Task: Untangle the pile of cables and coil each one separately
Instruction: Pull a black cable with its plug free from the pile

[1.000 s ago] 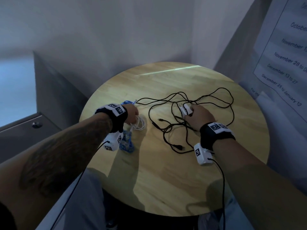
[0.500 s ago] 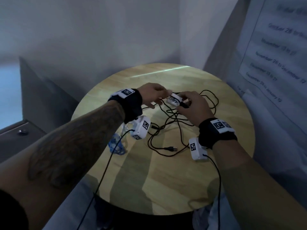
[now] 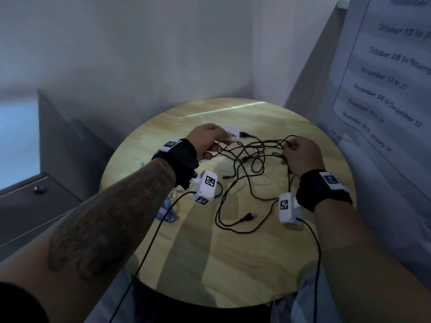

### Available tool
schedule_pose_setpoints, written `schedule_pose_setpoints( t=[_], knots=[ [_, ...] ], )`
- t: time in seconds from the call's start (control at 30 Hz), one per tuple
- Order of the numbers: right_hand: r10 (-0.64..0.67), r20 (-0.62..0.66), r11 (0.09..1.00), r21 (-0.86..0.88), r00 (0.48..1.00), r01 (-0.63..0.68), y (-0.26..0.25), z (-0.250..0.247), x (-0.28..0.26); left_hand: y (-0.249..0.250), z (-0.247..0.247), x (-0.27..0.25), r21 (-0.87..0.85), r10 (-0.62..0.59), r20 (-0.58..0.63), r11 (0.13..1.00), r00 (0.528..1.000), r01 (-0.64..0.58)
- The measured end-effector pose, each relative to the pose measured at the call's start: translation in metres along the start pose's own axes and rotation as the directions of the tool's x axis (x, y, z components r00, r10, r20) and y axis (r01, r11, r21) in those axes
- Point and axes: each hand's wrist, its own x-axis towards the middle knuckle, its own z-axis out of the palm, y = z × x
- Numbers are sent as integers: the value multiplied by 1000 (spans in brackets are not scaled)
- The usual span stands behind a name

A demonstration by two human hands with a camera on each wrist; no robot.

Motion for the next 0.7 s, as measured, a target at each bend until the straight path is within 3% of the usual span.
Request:
schedule_pose_setpoints(
  t=[0.07,0.13,0.2,0.27,0.33,0.43,0.5,0.57,0.63,0.7],
  knots=[
    [63,149,967,-253,987,-24,7,-1,-3,8,-9,-2,-130,16,-63,991,998,-25],
    [137,171,948,-307,976,-79,4,-5,-5,16,-17,-7,-156,42,-80,986,996,-54],
    [-6,-7,978,-207,1000,5,-10,-12,-5,21,-22,-13,-118,67,-60,990,996,-74],
    [-181,-129,981,53,975,189,-31,-13,-10,26,-24,-17,-93,95,-26,991,995,-97],
    [-242,-33,906,351,970,237,-58,-9,-27,28,-24,-22,-115,116,12,987,993,-114],
    [-278,48,795,572,959,201,-81,4,-43,27,-24,-27,-116,103,68,989,992,-95],
    [-290,83,742,649,954,169,-89,5,-47,22,-24,-30,17,73,145,997,987,-76],
    [-341,125,763,616,932,196,-94,8,-50,18,-20,-37,93,61,261,992,963,-88],
    [-401,183,808,532,898,253,-100,14,-57,18,-13,-45,-24,100,325,995,940,-98],
    [-416,226,814,525,881,249,-102,20,-63,20,-6,-50,-121,124,301,989,946,-91]
  ],
)
